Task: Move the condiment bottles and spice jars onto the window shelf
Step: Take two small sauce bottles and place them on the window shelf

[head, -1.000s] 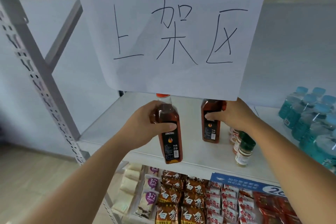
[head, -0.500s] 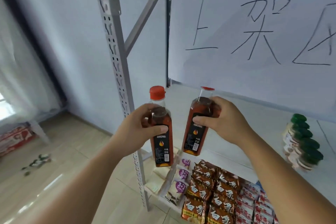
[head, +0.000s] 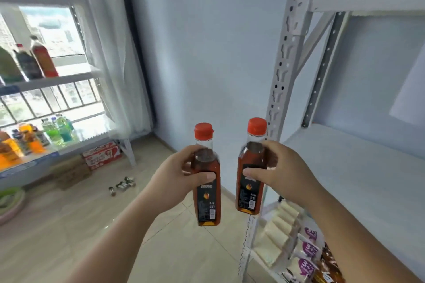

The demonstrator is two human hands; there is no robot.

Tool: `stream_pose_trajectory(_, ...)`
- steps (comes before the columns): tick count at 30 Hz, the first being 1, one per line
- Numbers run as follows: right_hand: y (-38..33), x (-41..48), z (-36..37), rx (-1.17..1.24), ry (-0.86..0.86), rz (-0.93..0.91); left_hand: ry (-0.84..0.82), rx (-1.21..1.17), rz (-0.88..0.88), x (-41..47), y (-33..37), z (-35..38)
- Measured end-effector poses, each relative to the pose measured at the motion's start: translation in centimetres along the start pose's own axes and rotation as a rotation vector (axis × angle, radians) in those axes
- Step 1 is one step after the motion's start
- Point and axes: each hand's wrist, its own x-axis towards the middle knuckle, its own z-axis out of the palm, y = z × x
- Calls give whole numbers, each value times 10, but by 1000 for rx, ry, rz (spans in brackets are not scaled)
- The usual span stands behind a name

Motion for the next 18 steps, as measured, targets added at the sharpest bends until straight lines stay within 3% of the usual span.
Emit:
stream_pose_trajectory(9, -85, 46, 121, 16, -122, -146, 133, 12, -134, -38, -77, -120)
stream_pose_trajectory(18, -146, 99, 211, 42, -265, -276, 300, -82, -261, -66, -131, -192)
